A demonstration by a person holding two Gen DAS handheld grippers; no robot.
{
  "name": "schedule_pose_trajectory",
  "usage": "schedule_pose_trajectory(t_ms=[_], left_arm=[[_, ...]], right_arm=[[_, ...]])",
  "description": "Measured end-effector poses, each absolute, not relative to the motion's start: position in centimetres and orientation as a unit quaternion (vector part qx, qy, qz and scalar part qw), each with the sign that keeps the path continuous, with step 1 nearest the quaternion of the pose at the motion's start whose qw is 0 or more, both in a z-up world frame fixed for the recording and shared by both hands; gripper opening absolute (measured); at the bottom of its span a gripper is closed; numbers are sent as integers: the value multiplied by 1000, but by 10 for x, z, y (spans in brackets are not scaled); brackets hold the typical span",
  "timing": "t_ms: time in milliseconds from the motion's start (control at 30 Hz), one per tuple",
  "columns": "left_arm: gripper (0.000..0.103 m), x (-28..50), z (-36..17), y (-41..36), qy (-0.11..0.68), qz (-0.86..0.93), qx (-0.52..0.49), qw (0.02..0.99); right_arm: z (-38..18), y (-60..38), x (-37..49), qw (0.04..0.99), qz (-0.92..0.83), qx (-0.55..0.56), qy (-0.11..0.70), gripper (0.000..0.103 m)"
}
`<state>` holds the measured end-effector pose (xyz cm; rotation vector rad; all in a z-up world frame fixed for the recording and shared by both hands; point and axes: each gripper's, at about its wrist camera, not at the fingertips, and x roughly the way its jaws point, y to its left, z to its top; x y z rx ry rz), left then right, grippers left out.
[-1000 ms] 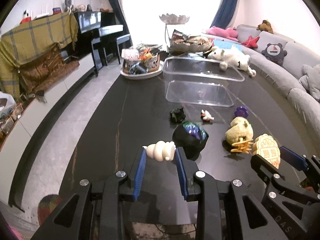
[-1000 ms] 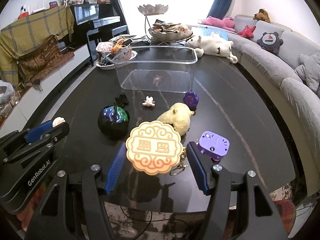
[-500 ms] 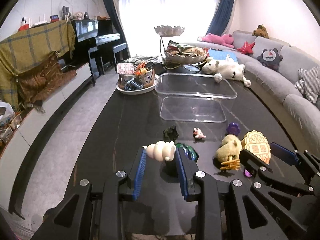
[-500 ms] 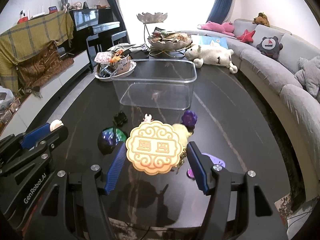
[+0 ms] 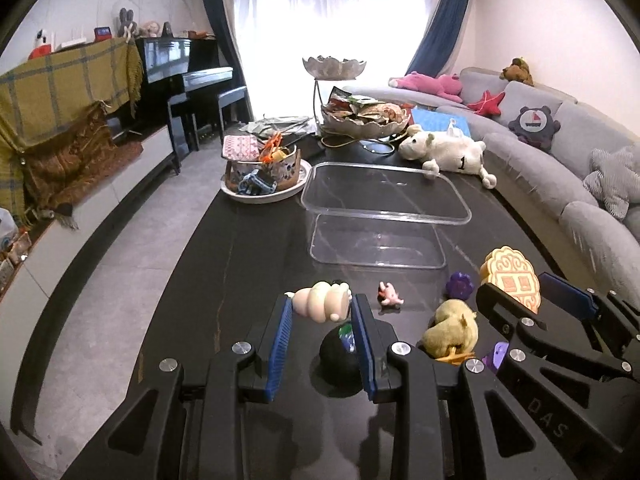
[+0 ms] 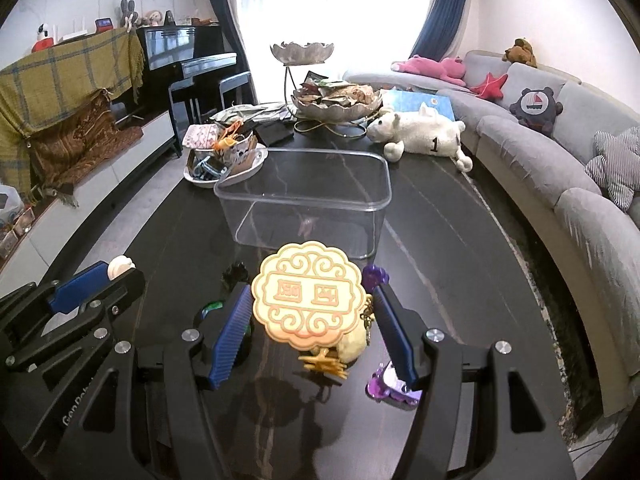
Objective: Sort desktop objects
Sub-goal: 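Lower both held items into the clear box and open both tools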
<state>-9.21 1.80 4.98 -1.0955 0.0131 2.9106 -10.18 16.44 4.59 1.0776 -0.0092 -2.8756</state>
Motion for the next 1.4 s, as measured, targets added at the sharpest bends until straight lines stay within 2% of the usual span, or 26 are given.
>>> schedule_pose_trajectory(t_ms=[200,833,1400], left_arm=[[28,-112,55,22,27,936,-352,13],[28,-167,61,23,-7,937,-347,36],[28,-198,58,37,25,929,-367,38]], right_arm=[[53,165,-115,32,-937,349,-2,60],[45,171,-155,32,-934,356,-7,60],[52,178,-182,32,-933,357,-15,60]])
